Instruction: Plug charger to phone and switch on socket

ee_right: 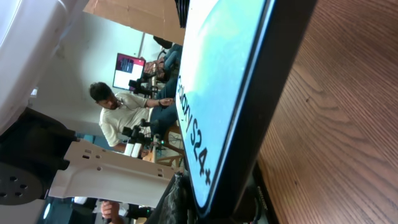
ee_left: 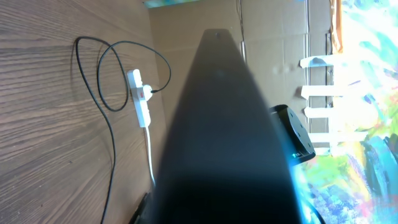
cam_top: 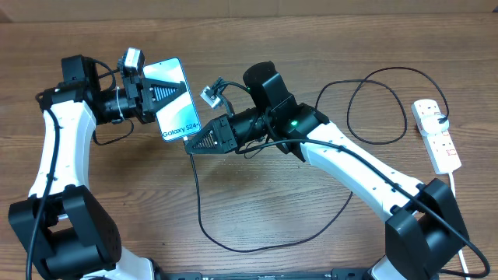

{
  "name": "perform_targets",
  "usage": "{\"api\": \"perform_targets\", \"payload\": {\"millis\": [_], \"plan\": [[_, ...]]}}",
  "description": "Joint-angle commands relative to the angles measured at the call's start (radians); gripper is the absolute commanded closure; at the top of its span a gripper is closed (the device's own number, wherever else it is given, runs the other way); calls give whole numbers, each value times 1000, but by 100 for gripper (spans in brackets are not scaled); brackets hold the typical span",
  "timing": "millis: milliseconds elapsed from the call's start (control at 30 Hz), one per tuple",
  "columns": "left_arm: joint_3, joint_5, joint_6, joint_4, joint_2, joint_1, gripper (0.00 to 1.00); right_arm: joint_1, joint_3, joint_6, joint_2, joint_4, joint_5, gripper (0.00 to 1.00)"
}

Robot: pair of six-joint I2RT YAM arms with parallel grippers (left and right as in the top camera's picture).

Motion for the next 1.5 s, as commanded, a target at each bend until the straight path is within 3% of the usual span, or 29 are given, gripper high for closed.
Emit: {"api": "perform_targets", "payload": {"millis": [0,1467], "plan": [[28,35,-14,0,-24,3,96,2,8,5,-4,13,22,96],[28,34,6,3,-24,3,96,3,8,83,-3,13,43,96]]}}
